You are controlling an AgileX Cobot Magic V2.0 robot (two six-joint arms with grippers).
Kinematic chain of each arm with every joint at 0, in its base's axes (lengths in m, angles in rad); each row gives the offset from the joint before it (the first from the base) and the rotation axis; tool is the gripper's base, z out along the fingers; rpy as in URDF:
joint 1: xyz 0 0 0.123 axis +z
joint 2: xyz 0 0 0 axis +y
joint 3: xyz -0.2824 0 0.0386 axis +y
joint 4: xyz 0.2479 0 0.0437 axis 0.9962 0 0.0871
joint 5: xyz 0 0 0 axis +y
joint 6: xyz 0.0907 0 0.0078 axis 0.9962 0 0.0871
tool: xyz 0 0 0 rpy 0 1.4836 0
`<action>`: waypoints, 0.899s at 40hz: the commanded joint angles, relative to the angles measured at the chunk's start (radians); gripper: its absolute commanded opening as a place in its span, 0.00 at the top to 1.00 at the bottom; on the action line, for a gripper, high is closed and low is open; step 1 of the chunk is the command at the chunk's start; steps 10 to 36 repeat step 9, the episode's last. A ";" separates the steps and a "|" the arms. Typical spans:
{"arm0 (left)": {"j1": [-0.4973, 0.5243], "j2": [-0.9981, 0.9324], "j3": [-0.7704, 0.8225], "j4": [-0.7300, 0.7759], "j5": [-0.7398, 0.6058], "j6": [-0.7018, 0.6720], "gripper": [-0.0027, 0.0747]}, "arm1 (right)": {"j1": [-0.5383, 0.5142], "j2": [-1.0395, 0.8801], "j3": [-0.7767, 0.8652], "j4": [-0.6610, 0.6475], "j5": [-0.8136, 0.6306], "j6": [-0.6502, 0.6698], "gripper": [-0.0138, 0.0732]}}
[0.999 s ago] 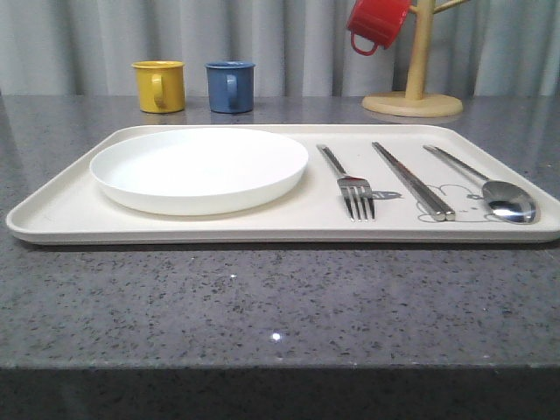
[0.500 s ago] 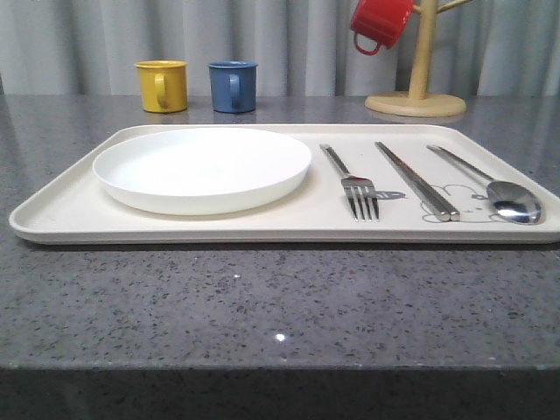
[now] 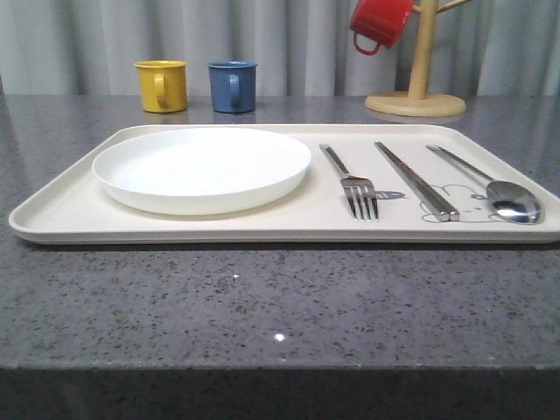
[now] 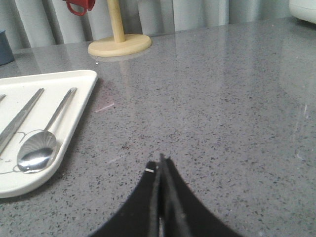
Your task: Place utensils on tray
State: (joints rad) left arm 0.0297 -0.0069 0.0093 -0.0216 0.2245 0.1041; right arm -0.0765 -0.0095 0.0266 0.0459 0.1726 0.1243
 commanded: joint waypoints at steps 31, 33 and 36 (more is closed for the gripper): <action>-0.001 -0.022 -0.003 -0.010 -0.082 -0.007 0.99 | -0.004 -0.018 0.000 0.000 -0.073 -0.008 0.92; -0.001 -0.022 -0.003 -0.010 -0.082 -0.007 0.99 | -0.004 -0.018 0.000 0.000 -0.073 -0.008 0.92; -0.001 -0.022 -0.003 -0.010 -0.082 -0.007 0.99 | -0.004 -0.018 0.000 0.000 -0.073 -0.008 0.92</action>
